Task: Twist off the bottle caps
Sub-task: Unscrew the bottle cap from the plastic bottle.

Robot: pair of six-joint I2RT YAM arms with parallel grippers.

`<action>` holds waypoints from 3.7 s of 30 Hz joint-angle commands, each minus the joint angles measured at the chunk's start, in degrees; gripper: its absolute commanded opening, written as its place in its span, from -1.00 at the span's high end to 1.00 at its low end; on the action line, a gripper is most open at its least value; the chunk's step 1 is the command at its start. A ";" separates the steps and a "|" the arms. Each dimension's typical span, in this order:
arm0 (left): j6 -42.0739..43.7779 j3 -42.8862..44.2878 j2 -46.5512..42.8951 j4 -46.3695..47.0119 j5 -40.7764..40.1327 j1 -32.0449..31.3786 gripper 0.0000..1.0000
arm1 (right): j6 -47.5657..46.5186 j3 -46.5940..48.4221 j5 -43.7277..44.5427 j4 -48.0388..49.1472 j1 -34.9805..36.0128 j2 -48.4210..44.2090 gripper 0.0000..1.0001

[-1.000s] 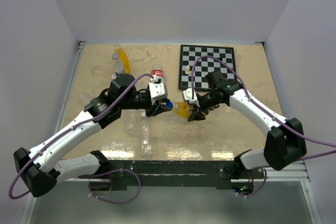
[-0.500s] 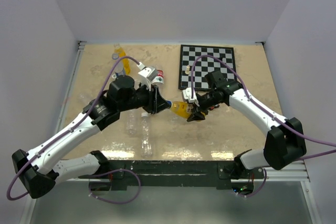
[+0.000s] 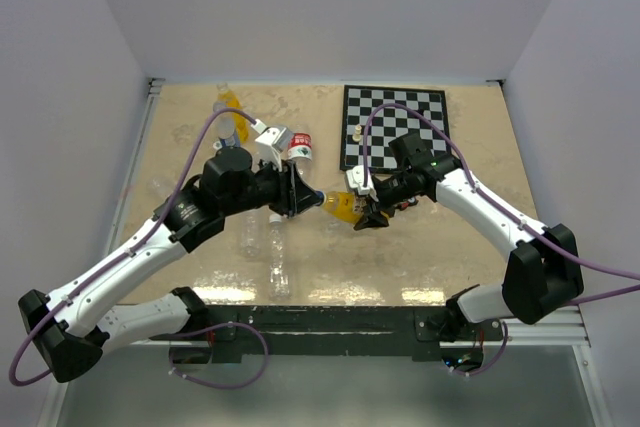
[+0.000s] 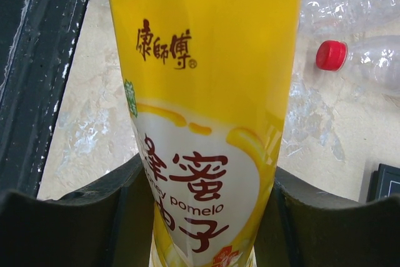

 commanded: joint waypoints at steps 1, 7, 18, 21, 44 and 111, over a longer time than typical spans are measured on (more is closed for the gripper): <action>6.91 0.49 -2.03 2.72 1.35 0.66 0.41 | -2.27 2.42 -2.66 0.44 -0.22 -0.66 1.00; 21.94 -0.03 -5.71 0.17 2.68 0.75 -0.99 | -2.27 2.42 -2.66 0.36 -0.22 -0.84 1.00; 43.39 -7.93 -14.78 3.15 1.35 0.75 -1.00 | -2.54 2.42 -2.57 0.27 -0.22 -0.66 1.00; 46.99 -10.40 -15.92 5.52 6.09 0.75 -1.00 | -2.54 2.42 -2.66 0.18 -0.22 -0.49 1.00; 58.77 -14.54 -13.55 16.34 15.77 0.75 -1.00 | -3.42 2.51 -2.92 -0.44 -0.22 -0.31 1.00; -12.85 -2.49 -4.14 4.56 -13.06 0.57 1.00 | -3.06 2.51 -2.22 -0.35 -0.22 0.39 1.00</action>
